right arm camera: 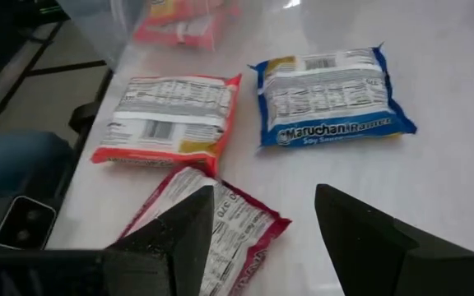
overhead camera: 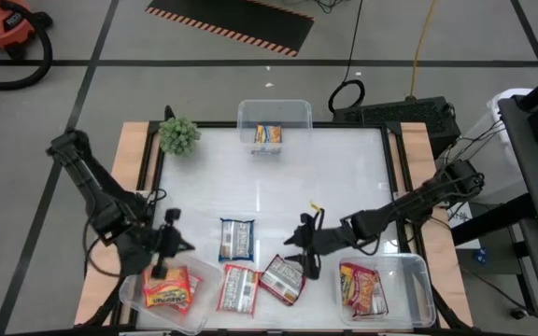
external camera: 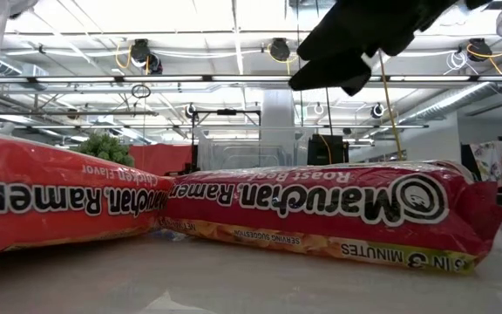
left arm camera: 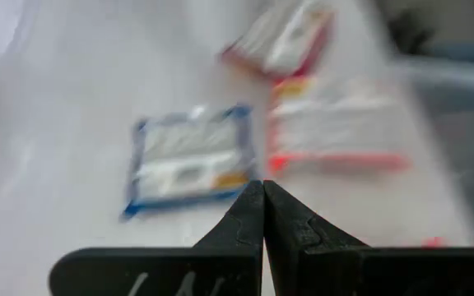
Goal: Sort Maruchan noodles
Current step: Adjust the left transparent bin
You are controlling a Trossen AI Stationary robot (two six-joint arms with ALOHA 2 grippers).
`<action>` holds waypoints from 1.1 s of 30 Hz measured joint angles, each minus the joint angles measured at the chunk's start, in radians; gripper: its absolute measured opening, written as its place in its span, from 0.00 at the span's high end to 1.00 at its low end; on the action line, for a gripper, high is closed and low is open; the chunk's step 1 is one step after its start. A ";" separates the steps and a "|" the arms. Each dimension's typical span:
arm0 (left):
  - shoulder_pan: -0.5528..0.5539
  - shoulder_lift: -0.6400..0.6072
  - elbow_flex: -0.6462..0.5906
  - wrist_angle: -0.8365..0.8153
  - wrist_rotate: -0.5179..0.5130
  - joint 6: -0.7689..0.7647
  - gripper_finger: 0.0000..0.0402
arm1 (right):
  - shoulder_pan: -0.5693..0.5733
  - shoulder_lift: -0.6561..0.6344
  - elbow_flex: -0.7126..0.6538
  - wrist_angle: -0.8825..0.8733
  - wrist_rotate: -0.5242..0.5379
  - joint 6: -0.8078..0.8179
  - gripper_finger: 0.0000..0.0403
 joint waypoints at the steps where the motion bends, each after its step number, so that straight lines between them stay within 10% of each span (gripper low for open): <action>1: 0.017 0.000 0.000 -0.042 0.001 -0.021 0.99 | 0.013 0.000 0.000 0.001 0.020 0.003 0.49; 33: -0.140 0.000 -0.001 -0.246 0.265 -0.446 0.99 | 0.072 0.000 0.000 -0.078 -0.058 0.027 0.49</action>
